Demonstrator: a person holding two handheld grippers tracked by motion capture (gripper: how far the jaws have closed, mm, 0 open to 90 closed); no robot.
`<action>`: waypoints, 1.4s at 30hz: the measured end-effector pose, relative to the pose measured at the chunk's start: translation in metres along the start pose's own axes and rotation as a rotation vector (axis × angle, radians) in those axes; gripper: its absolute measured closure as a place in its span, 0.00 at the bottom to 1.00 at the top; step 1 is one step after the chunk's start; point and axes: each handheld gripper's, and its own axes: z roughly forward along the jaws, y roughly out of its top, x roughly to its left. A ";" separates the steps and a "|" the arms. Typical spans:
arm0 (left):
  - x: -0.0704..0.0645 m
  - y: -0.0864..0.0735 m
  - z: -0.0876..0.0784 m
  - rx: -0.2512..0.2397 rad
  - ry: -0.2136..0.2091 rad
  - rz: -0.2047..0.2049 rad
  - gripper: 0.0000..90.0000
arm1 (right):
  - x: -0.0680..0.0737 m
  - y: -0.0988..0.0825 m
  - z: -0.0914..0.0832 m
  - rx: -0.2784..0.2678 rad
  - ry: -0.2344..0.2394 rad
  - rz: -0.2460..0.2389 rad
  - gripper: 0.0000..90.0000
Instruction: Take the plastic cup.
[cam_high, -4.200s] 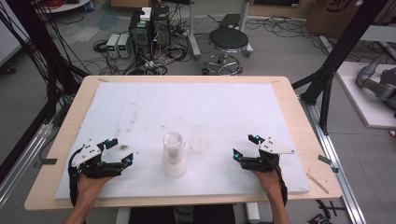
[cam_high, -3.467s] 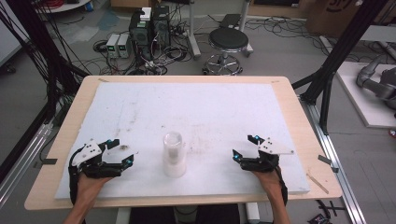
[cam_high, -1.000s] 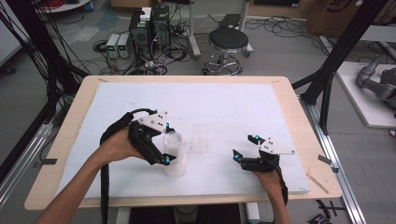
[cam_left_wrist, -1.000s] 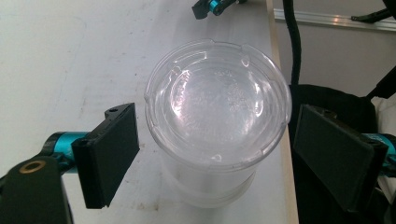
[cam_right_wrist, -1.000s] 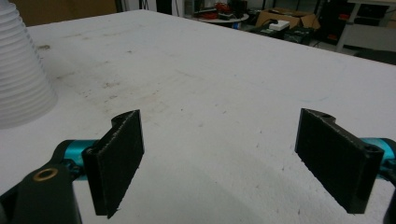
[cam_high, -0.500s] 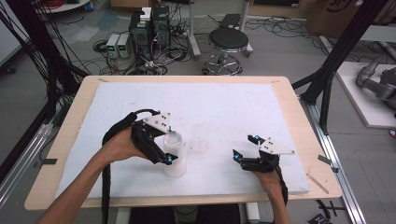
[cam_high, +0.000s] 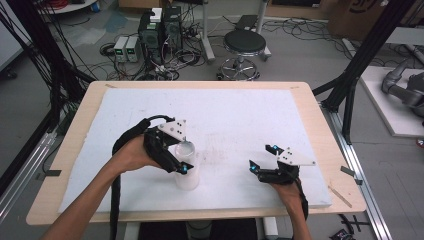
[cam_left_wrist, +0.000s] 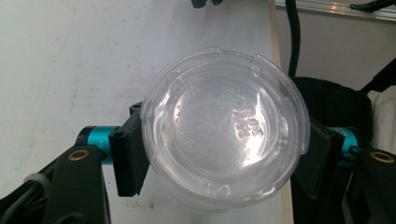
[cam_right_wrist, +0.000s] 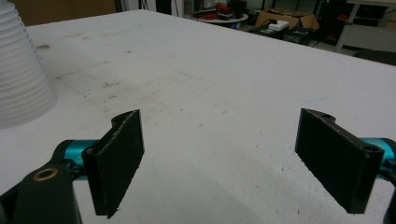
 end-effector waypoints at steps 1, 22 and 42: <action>0.000 0.000 0.000 0.004 0.001 -0.002 0.35 | 0.000 0.000 0.000 0.000 0.000 0.001 0.17; 0.000 0.002 -0.004 -0.001 0.011 -0.011 0.40 | 0.000 0.000 0.000 0.004 0.002 0.004 0.17; -0.005 0.031 -0.053 -0.108 0.012 0.020 0.43 | 0.000 0.000 0.000 0.006 0.001 0.007 0.17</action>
